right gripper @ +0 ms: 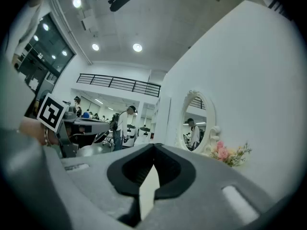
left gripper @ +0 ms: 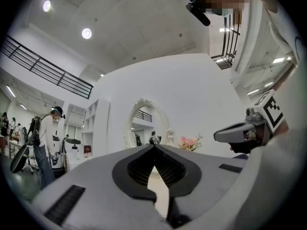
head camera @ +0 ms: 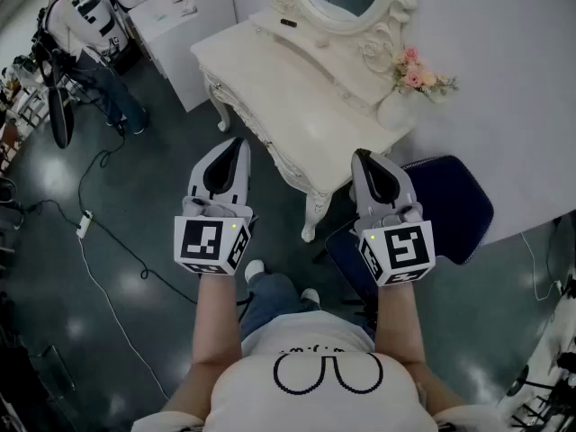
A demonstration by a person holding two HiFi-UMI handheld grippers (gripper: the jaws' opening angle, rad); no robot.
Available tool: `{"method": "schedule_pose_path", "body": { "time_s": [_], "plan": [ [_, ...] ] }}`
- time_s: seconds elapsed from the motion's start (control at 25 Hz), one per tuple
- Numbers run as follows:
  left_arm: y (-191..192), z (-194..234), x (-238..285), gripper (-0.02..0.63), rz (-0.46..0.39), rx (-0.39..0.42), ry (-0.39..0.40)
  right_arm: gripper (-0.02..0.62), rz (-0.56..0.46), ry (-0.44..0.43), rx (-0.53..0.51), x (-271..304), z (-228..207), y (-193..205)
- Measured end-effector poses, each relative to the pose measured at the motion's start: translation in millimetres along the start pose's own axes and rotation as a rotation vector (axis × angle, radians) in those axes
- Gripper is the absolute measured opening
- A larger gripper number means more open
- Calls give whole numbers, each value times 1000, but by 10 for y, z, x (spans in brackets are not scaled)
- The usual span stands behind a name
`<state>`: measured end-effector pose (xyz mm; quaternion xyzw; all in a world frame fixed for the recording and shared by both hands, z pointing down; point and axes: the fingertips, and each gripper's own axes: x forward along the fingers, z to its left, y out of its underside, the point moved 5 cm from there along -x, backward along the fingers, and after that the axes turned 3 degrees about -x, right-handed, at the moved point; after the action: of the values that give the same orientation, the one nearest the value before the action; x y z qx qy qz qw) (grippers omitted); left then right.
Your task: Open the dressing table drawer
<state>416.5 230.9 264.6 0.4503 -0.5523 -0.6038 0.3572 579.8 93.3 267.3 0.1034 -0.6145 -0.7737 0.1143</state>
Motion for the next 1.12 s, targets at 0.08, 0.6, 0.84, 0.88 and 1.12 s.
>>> {"method": "schedule_pose_path", "body": {
  "time_s": [0.08, 0.6, 0.84, 0.88, 1.12],
  "plan": [
    [37, 82, 60, -2, 0, -4, 2, -4, 2, 4, 0, 94, 3, 22],
    [265, 1295, 638, -2, 23, -31, 73, -5, 12, 37, 90, 1340, 312, 53],
    [276, 2158, 874, -2, 27, -43, 97, -3, 24, 57, 88, 2101, 659, -17],
    [293, 2289, 891, -2, 32, -46, 97, -3, 32, 58, 86, 2197, 734, -11],
    [453, 2894, 1058, -2, 52, -62, 104, -3, 69, 66, 79, 2757, 951, 52]
  ]
}}
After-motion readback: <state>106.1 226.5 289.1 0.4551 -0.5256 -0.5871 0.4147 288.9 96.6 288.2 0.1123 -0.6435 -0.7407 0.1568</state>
